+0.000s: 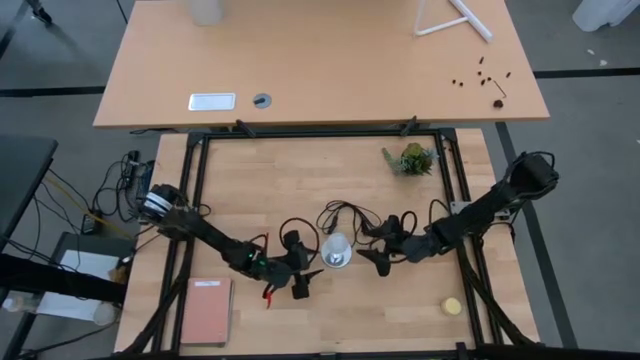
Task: Screw lightbulb
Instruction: Remove the lightbulb from the silver lamp
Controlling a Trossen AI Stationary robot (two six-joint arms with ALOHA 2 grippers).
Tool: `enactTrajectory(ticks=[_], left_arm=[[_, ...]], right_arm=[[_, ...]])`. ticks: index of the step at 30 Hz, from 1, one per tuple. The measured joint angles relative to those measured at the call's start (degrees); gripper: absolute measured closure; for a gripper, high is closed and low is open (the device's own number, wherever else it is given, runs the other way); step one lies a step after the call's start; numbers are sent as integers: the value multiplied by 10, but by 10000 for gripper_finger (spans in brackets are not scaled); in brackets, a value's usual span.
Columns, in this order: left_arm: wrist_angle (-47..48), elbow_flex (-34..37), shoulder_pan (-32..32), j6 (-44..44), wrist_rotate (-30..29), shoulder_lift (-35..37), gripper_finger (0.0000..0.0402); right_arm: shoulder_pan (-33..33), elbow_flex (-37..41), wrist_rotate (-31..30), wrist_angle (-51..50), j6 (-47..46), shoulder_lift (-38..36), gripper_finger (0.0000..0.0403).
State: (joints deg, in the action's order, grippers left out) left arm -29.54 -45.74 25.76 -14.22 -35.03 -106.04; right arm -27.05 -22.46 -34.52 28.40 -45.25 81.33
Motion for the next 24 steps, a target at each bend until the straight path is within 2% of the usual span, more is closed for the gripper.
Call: enactTrajectory(ticks=[8,12,15,19,24], left_arm=[[-54,0,-60,21,3,-42,149],[-66,0,-85,60,103,-42,149],[-72,0,-102,92,169,-42,149],[-86,0,-136,109,209,-42,149],[-94,0,-172,119,224,-42,162]], right_arm=[[14,-41,9,-87,37,-14,57],[38,-46,16,-127,38,-34,57],[55,-46,53,-141,36,-43,57],[78,-46,85,-162,41,-50,57],[111,-47,93,-246,-6,-59,57]])
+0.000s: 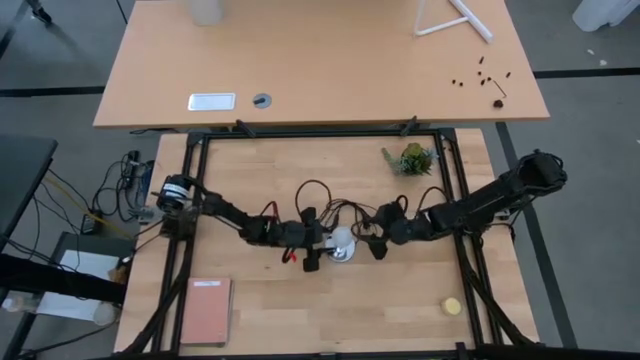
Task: Screw lightbulb
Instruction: Remove the lightbulb from the silver lamp
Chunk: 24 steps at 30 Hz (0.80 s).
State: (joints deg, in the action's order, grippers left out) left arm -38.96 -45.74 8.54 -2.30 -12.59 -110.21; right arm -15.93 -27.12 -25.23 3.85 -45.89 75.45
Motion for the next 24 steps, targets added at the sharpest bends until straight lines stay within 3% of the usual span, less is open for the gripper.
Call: enactTrajectory(ticks=[6,11,13,19,24], left_arm=[[-3,0,-32,7,71,0,191],[18,0,-41,-21,169,0,193],[10,0,-39,-25,164,0,193],[-26,0,-32,-24,60,0,191],[-65,0,-32,-25,63,-22,170]], right_arm=[[20,-40,14,-105,-4,-2,57],[24,-80,15,-182,5,-3,57],[24,-86,15,-188,8,-2,57],[27,-89,14,-186,14,-2,57],[27,-89,13,-183,15,-2,57]])
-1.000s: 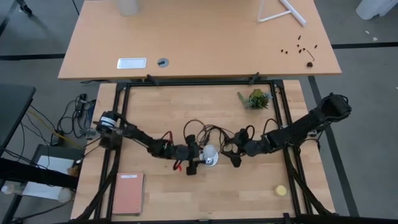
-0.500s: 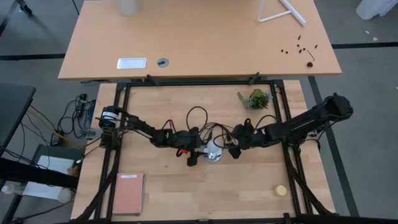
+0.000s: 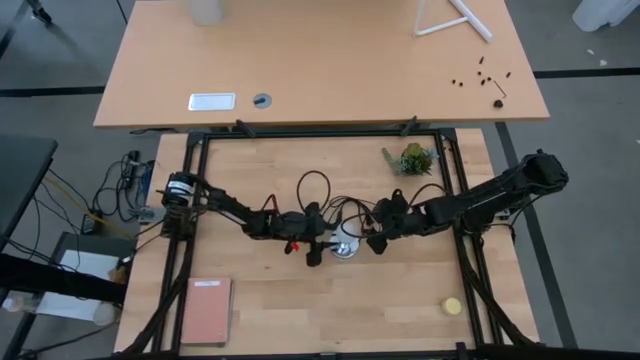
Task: Screw lightbulb
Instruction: Remove the lightbulb from the silver lamp
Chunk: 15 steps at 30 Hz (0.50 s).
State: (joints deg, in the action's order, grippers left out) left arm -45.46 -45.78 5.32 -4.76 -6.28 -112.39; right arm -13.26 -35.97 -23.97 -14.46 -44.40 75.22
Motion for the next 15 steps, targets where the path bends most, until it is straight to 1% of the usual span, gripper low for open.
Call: enactTrajectory(ticks=[2,6,15], left_arm=[[-21,-1,0,-2,3,-19,159],[-100,-1,0,-8,10,-54,146],[-265,-8,0,-2,-6,-123,153]], right_arm=[[0,0,0,0,0,0,57],[0,0,-3,3,0,0,57],[4,0,-6,8,5,0,57]])
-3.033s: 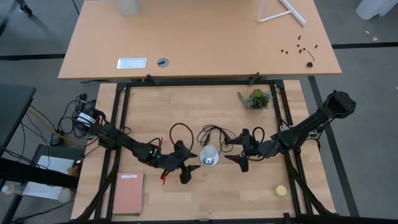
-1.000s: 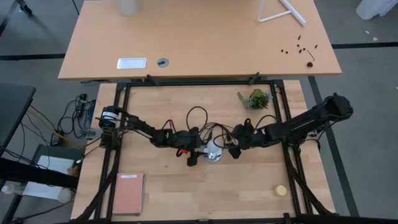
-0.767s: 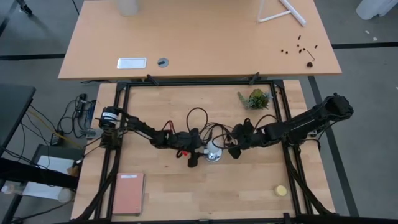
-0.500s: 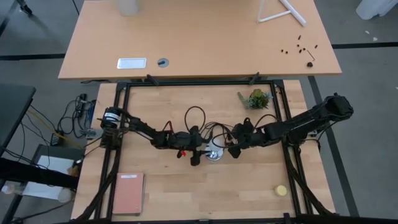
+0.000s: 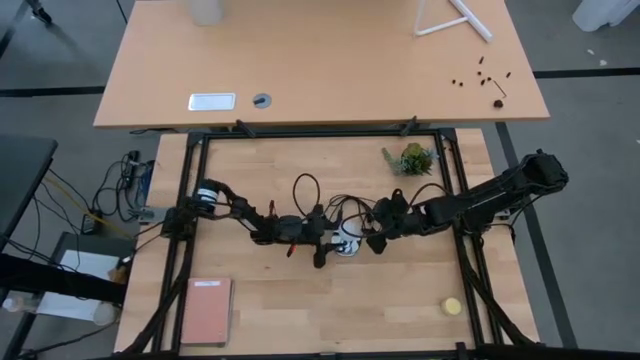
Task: Screw lightbulb
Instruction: Remove the lightbulb from the silver lamp
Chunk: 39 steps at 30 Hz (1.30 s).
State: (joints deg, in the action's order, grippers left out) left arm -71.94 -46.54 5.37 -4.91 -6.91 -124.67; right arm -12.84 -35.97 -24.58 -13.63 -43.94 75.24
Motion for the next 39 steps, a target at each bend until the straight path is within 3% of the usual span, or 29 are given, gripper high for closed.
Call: enactTrajectory(ticks=[10,16,21,25,32,39], left_arm=[[-12,-51,0,32,-7,-36,155],[-10,-53,0,57,-25,-35,184],[-5,-54,0,61,-44,-35,224],[-2,-54,0,61,-101,-34,229],[3,-60,-1,78,-187,-34,216],[88,-113,1,79,-205,-34,215]], right_arm=[[10,0,1,5,2,0,57],[10,-10,4,-20,-11,-18,57],[11,-88,8,-159,-52,-12,57],[2,-151,44,-242,-74,11,57],[-4,-218,61,-241,-74,62,57],[8,-282,61,-249,-72,142,57]])
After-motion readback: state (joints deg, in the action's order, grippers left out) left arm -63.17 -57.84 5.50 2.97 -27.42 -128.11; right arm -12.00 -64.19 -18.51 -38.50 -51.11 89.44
